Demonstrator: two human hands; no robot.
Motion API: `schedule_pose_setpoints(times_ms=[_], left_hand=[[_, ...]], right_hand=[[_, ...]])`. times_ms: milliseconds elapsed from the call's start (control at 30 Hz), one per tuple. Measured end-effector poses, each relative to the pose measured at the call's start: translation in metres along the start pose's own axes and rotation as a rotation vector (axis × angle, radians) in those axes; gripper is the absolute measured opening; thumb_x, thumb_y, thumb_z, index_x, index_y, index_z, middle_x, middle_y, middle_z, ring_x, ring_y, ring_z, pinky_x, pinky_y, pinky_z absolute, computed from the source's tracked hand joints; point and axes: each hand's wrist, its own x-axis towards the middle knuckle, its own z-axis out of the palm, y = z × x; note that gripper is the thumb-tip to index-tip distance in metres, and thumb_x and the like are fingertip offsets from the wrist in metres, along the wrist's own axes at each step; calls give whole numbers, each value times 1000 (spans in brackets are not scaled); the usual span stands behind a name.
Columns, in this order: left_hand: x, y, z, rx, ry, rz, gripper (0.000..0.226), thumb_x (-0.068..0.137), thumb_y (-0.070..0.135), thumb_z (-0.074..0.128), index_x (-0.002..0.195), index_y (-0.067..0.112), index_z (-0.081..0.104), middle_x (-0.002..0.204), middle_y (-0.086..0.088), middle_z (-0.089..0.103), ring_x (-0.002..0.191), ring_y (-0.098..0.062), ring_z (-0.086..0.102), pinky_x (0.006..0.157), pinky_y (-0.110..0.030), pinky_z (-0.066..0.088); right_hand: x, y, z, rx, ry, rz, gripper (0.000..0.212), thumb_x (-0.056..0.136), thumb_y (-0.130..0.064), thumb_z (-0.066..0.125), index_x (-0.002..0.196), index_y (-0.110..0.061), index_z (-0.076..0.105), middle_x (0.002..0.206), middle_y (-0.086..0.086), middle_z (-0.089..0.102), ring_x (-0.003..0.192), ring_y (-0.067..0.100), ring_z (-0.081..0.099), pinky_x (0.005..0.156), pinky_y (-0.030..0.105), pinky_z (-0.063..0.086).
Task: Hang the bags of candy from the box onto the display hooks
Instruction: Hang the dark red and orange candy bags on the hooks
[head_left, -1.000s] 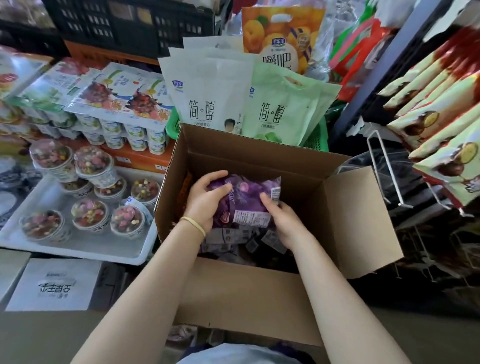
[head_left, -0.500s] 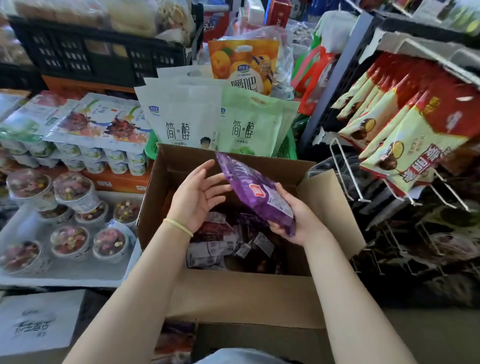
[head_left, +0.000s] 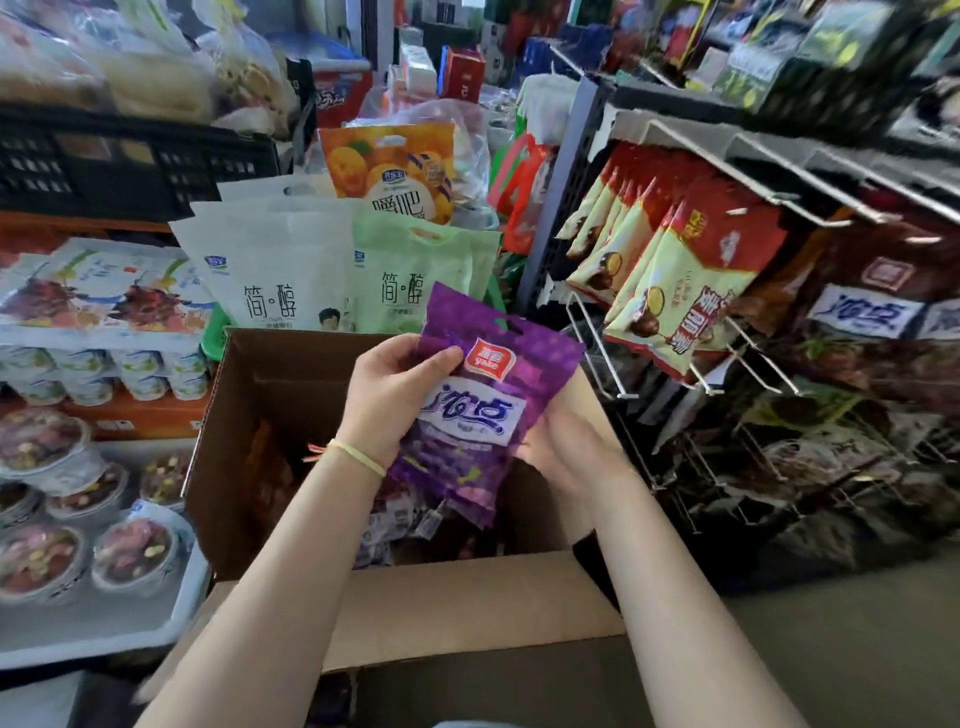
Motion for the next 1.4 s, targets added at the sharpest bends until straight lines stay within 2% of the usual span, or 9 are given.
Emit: schedule_pose_setpoints(times_ms=[100,167,300,433,667,833,933,1233,1400], left_hand=[[0,6,27,-16,-1,30,7,85,10,76,91,10,74,90,-15,75,79,-26,72,77,-39,60],[-3,11,53,-5,-43,35,9,88,7,73,96,5,71,91,-16,75,78,-26,72,75,-37,61],[-8,11,116,19,-164,27,11,93,2,63,99,9,69,96,-17,74,84,-29,71,81,-43,59],[-10,-4,188,37,-231,28,18,96,4,59,97,17,71,93,-10,76,81,-24,72,76,-38,59],[-7,-50,317,21,-175,29,24,89,16,74,105,-1,71,105,-28,72,100,-49,68,93,-65,53],[11,-80,402,0,-61,12,12,92,17,72,96,6,75,100,-23,75,91,-41,71,88,-64,55],[24,-93,438,-4,-20,8,16,91,19,72,100,5,74,101,-22,75,96,-43,71,89,-62,55],[55,-109,490,-16,40,-16,18,93,17,70,105,4,72,104,-21,75,93,-37,72,91,-58,56],[69,-111,496,16,87,1,22,93,18,71,109,2,70,103,-20,75,95,-38,72,90,-57,57]], right_hand=[[-27,-43,-5,95,99,-186,78,86,-76,38,136,-20,57,133,9,66,126,28,61,108,50,46],[-44,-64,-12,47,125,-301,82,73,-79,55,130,-21,59,127,7,70,119,26,66,101,45,53],[-68,-87,-45,14,331,-470,44,76,-33,79,116,-18,67,110,7,75,102,28,73,93,47,56],[-95,-103,-103,77,369,-517,26,81,-21,75,106,-16,71,101,6,77,96,26,74,86,42,59],[-137,-137,-224,127,468,-488,19,94,-31,68,101,-14,74,99,8,78,91,27,76,83,45,61],[-145,-160,-307,3,593,-765,34,92,-4,68,116,-19,48,108,11,69,88,13,71,77,27,56],[-143,-164,-349,-294,599,-884,32,91,-4,66,106,-30,55,114,3,64,102,7,64,89,25,51],[-126,-190,-409,-608,506,-771,33,102,-22,55,132,-33,64,119,-9,47,105,-31,36,95,1,31],[-114,-195,-415,-655,491,-809,37,102,-18,54,138,-27,60,120,0,45,98,-27,41,85,-6,32]])
